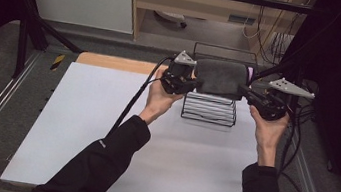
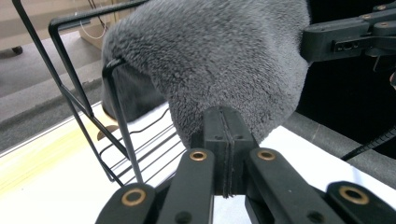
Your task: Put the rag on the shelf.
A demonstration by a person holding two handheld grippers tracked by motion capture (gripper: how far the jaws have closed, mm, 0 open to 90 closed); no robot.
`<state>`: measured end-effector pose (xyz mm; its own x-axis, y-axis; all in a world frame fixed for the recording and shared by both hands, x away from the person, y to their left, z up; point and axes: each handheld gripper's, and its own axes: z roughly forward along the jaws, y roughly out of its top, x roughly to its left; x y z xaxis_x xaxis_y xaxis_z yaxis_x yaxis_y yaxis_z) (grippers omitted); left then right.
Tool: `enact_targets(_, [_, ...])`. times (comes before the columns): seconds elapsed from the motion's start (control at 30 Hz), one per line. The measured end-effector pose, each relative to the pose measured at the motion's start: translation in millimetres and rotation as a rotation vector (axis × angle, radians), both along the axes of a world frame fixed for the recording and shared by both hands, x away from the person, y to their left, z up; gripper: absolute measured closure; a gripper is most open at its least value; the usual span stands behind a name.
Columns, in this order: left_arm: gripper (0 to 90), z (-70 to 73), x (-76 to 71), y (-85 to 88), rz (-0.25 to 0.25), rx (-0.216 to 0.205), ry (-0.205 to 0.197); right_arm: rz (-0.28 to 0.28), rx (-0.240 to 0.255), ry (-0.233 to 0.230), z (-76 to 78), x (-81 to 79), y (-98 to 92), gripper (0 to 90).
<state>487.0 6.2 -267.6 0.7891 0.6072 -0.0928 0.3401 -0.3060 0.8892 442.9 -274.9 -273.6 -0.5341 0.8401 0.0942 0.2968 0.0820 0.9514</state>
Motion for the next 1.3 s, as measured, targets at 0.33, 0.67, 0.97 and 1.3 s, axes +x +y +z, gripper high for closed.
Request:
enact_targets(0.33, [88.8,-10.0,5.2,0.8,0.010,-0.004,0.007,-0.027,-0.004,-0.009,-16.4,4.4,-1.7,84.5])
enact_targets(0.67, [60.9,2.3,-4.0,22.0,-0.005,0.007,0.004,0.016,0.012,-0.039,3.9,-9.5,5.8,47.9])
enact_targets(0.97, [24.7,-6.1,-12.2,55.6,0.019,0.065,0.029,0.002,0.005,-0.011,16.3,-15.4,16.0,16.4])
enact_targets(1.3, [10.3,-28.1,-32.2,100.0,0.068,0.085,0.024,0.047,-0.023,0.040,-0.6,-23.4,25.6,5.2])
